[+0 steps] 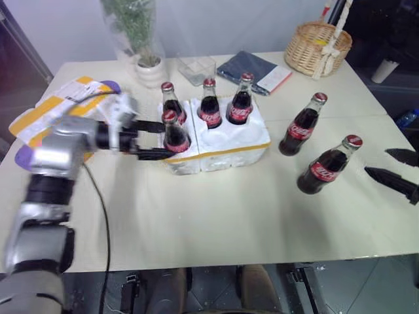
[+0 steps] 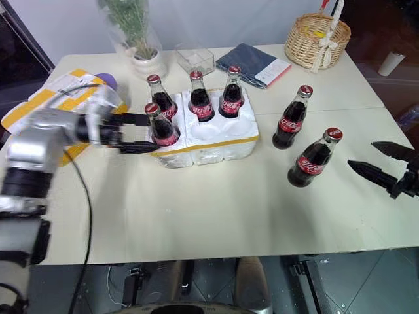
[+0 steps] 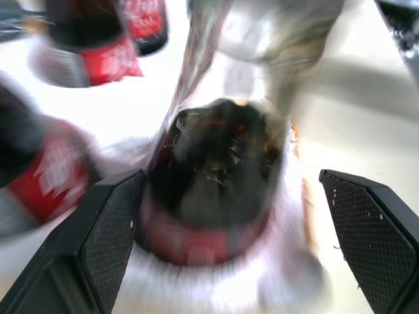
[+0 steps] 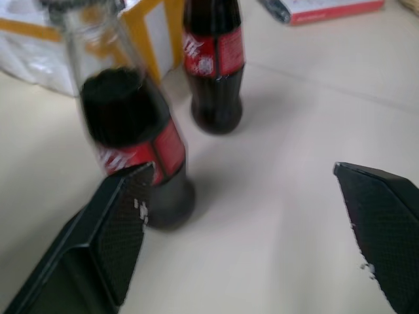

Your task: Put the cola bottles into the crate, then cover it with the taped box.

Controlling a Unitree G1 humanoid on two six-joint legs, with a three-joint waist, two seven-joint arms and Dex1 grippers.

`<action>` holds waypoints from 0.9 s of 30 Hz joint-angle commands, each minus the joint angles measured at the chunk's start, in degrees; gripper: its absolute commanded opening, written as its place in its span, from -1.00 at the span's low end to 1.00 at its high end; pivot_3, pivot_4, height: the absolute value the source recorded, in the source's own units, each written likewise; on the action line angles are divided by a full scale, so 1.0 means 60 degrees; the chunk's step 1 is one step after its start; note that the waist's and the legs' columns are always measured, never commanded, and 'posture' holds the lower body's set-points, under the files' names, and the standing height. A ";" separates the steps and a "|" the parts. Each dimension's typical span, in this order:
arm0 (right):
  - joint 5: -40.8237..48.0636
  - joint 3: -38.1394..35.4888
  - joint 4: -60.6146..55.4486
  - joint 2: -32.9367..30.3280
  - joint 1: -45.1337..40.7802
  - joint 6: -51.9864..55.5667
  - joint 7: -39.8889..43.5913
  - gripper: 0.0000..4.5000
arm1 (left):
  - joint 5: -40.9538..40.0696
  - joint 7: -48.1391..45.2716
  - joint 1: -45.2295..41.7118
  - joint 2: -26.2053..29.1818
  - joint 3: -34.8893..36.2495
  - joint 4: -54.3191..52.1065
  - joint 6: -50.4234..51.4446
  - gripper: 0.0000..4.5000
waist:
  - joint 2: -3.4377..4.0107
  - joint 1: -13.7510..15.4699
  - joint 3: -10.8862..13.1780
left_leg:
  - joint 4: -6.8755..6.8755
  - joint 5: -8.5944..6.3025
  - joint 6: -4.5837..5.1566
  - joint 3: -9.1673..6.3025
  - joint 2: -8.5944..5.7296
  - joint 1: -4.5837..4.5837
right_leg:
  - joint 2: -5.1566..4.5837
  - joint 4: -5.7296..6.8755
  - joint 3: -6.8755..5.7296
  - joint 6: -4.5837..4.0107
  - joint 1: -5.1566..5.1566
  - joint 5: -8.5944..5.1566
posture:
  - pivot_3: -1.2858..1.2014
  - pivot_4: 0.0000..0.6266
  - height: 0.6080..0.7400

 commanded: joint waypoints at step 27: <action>0.1569 0.1636 -0.2500 0.2018 -0.0416 0.1418 -0.2719 1.00 | -0.1858 0.1454 0.2402 -0.0089 -0.0094 -0.4782 0.1378 0.97 | -0.0033 0.0301 -0.0019 | 0.0012 -0.0001 0.0001 -0.0003 -0.0001 0.0032 | 0.0000 -0.0025 -0.0004 -0.0004 0.0062 -0.0006 | 0.03 -0.52 0.96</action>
